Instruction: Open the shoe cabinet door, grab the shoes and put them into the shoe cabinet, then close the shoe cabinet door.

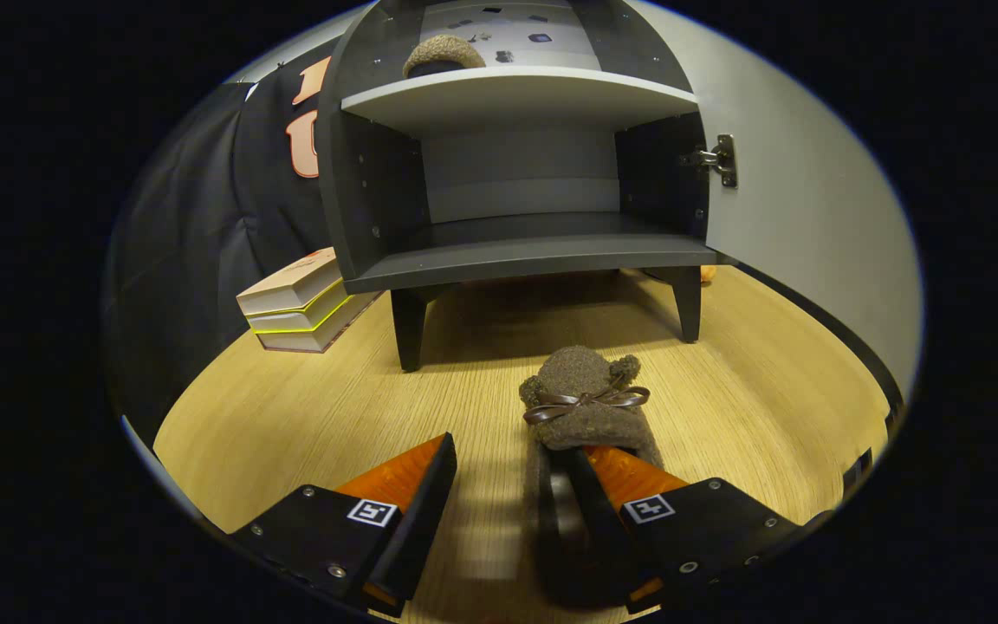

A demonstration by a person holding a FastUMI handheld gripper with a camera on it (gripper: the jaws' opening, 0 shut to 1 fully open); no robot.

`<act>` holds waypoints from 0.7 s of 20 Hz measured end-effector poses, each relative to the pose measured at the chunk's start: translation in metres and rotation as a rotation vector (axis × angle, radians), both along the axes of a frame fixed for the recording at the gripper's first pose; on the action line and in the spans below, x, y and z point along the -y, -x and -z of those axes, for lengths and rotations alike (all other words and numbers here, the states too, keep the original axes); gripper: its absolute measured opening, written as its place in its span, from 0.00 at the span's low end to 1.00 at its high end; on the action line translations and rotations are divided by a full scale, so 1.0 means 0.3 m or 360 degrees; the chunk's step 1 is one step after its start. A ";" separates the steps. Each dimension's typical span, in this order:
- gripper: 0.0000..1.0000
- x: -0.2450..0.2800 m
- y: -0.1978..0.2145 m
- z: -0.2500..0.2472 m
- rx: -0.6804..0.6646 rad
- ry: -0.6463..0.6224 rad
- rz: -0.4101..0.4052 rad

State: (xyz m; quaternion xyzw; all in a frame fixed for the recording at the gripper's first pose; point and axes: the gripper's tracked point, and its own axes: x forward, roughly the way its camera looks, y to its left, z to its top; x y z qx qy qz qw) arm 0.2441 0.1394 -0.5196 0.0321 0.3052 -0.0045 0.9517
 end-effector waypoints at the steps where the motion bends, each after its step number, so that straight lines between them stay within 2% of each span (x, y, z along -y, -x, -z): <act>1: 0.80 -0.005 -0.018 0.008 -0.0003 -0.0008 -0.0001; 6: 0.72 -0.005 -0.076 0.056 -0.0030 -0.0051 -0.0006; 10: 0.40 0.053 -0.097 0.078 0.0004 0.0065 0.0054; 11: 0.27 0.068 -0.100 0.085 -0.0003 0.0084 0.0082; 13: 0.15 0.055 -0.108 0.091 -0.0005 0.0032 0.0073; 14: 0.12 0.053 -0.112 0.092 -0.0004 0.0021 0.0061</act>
